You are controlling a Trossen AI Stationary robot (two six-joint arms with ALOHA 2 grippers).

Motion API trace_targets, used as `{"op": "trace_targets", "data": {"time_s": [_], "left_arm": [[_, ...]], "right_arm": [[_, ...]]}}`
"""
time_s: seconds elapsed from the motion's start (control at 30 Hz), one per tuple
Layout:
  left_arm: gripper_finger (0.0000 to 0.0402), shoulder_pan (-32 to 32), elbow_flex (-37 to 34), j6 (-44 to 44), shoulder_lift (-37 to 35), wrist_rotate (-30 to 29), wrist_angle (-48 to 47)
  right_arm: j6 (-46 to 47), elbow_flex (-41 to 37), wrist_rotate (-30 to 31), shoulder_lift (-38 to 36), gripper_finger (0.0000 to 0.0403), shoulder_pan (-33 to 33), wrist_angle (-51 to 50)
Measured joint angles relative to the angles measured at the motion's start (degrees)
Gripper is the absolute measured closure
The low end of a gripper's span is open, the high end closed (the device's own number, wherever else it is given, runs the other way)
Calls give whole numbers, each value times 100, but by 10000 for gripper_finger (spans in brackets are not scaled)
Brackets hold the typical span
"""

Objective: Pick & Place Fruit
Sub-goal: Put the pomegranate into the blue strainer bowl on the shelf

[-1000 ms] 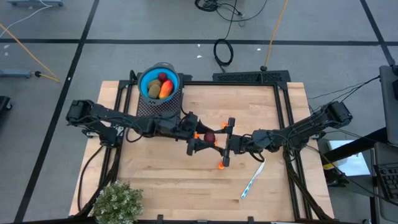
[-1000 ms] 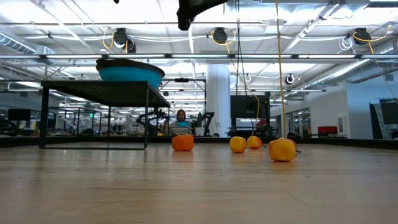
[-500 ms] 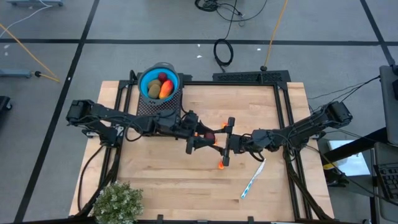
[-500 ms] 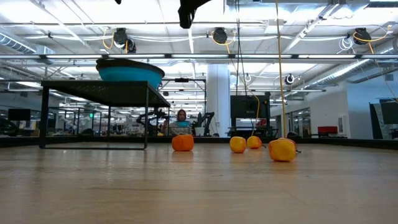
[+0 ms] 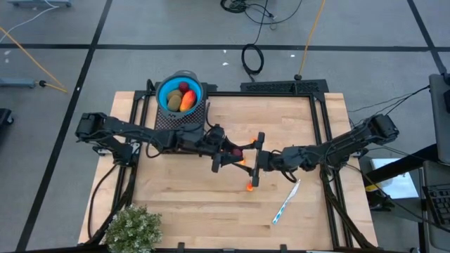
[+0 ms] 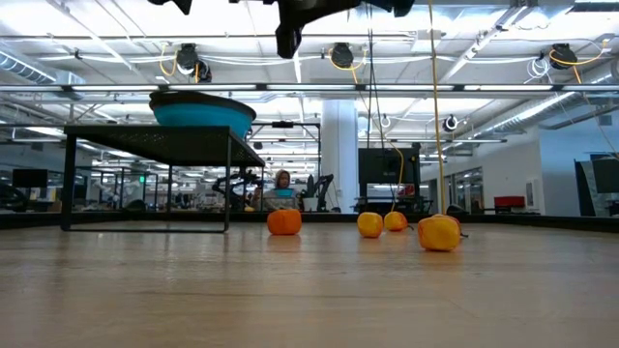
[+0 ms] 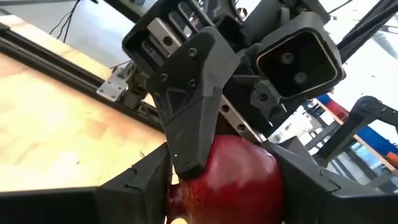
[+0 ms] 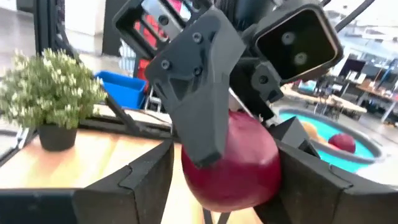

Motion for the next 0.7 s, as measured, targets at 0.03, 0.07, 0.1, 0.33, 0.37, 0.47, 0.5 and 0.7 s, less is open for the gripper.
{"op": "trace_targets", "data": {"time_s": [0.03,0.07,0.1,0.33,0.37,0.47,0.5,0.7], "left_arm": [[175,17,-2,0,0,14,-15],[174,40,-2,0,-33,26,-84],[173,62,-2,0,-61,27,-168],[192,320,15,144,-509,-296,-856],[193,362,8,161,-631,-450,-1075],[189,475,14,284,-938,-839,-1611],[186,517,-7,317,-1081,-998,-1903],[177,859,18,503,-1690,-2577,-2929]], "right_arm": [[36,0,11,-2,148,10,-62],[75,7,21,-7,144,24,-134],[105,9,30,-24,141,29,-211],[543,-13,588,-344,125,72,-1220],[543,-17,635,-401,125,77,-1352],[550,-15,826,-631,125,51,-1631],[569,-13,858,-677,127,43,-1677],[570,-9,998,-966,153,-59,-2216]]}}
